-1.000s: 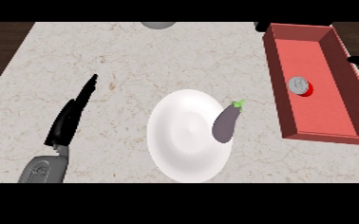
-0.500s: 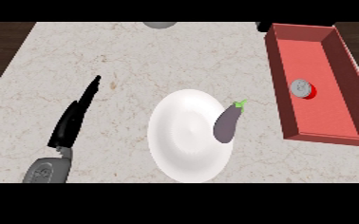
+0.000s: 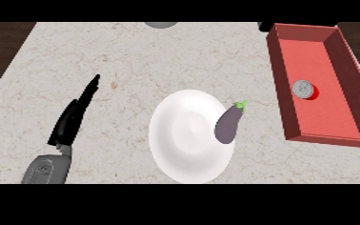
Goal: Pick the can from the plate and place it in the cardboard box
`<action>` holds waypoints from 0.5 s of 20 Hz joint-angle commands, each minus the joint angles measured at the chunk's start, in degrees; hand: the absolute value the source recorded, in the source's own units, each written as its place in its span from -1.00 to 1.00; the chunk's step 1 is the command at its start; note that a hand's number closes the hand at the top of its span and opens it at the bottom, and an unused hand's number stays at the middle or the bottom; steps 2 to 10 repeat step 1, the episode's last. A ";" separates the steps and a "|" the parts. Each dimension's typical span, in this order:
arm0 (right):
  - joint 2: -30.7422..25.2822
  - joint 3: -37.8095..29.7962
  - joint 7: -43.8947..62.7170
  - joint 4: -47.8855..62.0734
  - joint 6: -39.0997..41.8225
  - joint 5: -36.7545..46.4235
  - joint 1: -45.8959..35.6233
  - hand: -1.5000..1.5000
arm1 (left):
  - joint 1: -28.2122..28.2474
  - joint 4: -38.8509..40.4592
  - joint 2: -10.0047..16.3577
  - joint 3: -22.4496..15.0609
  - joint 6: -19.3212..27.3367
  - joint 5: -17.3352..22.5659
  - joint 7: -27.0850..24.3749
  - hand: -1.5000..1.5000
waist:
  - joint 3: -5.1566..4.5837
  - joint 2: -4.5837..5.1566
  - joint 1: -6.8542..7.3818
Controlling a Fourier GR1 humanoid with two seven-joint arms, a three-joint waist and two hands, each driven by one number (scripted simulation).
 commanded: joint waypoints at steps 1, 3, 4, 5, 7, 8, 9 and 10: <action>-2.94 0.64 -2.76 3.90 1.96 0.77 1.52 -1.00 | 2.25 -2.60 -0.73 -0.88 -0.08 -0.16 0.54 0.00 | 0.04 -0.06 0.31; -2.94 0.64 -2.76 3.90 1.96 0.77 1.52 -1.00 | 2.25 -2.60 -0.73 -0.88 -0.08 -0.16 0.54 0.00 | 0.04 -0.06 0.31; -2.94 0.64 -2.76 3.90 1.96 0.77 1.52 -1.00 | 2.25 -2.60 -0.73 -0.88 -0.08 -0.16 0.54 0.00 | 0.04 -0.06 0.31; -2.94 0.64 -2.76 3.90 1.96 0.77 1.52 -1.00 | 2.25 -2.60 -0.73 -0.88 -0.08 -0.16 0.54 0.00 | 0.04 -0.06 0.31; -2.94 0.64 -2.76 3.90 1.96 0.77 1.52 -1.00 | 2.25 -2.60 -0.73 -0.88 -0.08 -0.16 0.54 0.00 | 0.04 -0.06 0.31; -2.94 0.64 -2.76 3.90 1.96 0.77 1.52 -1.00 | 2.25 -2.60 -0.73 -0.88 -0.08 -0.16 0.54 0.00 | 0.04 -0.06 0.31; -2.94 0.64 -2.76 3.90 1.96 0.77 1.52 -1.00 | 2.25 -2.60 -0.73 -0.88 -0.08 -0.16 0.54 0.00 | 0.04 -0.06 0.31; -2.94 0.64 -2.76 3.90 1.96 0.77 1.52 -1.00 | 2.25 -2.60 -0.73 -0.88 -0.08 -0.16 0.54 0.00 | 0.04 -0.06 0.31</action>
